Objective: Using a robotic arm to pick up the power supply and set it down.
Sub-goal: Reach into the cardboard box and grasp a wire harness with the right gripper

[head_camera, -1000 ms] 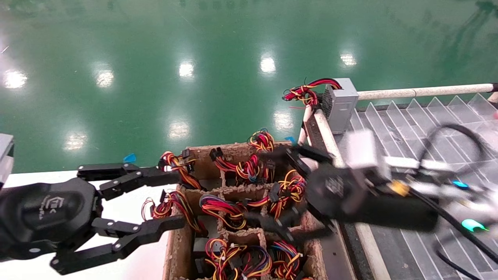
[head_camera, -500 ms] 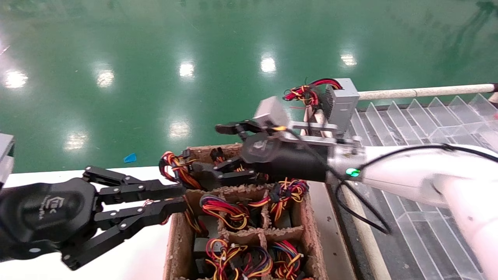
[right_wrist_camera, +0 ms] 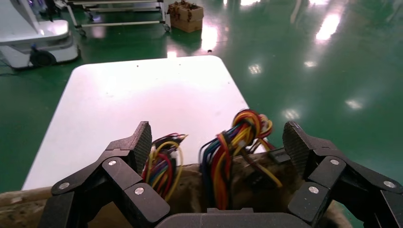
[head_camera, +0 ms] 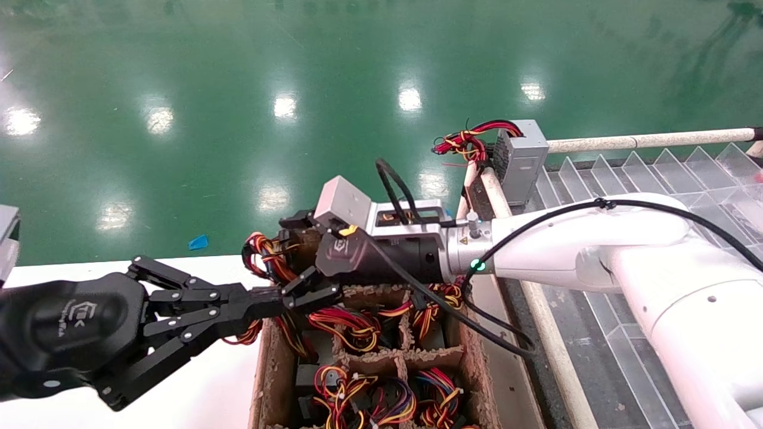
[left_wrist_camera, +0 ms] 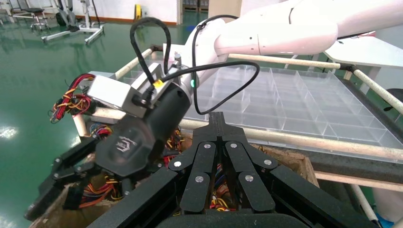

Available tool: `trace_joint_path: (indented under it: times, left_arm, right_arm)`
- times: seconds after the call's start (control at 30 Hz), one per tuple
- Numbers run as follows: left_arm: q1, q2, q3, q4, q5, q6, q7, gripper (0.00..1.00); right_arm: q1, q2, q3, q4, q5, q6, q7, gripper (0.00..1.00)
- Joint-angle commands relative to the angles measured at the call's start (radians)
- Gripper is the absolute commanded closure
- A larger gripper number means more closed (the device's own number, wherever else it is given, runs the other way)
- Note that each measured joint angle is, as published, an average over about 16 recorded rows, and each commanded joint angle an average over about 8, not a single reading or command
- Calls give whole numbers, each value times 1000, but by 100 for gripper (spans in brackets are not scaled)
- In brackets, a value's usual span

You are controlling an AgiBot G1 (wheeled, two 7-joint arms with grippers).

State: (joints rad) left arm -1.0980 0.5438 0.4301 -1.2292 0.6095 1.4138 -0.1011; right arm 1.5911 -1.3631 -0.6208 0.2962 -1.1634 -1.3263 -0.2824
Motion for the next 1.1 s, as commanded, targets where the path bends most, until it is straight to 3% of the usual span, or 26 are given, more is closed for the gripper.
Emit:
trace_joint_path:
  times: [0.03,0.53,1.1]
  left_arm:
    - [0,0,0,0,0,0,0,100]
    - [0,0,0,0,0,0,0,100]
    - [0,0,0,0,0,0,0,100]
  right_arm:
    - [2,-1,-11,9,7,11,-5,100]
    - [-17,-2,-169,105,86,167,29,100]
    - [-10,4,-280,77,182,194,34,100]
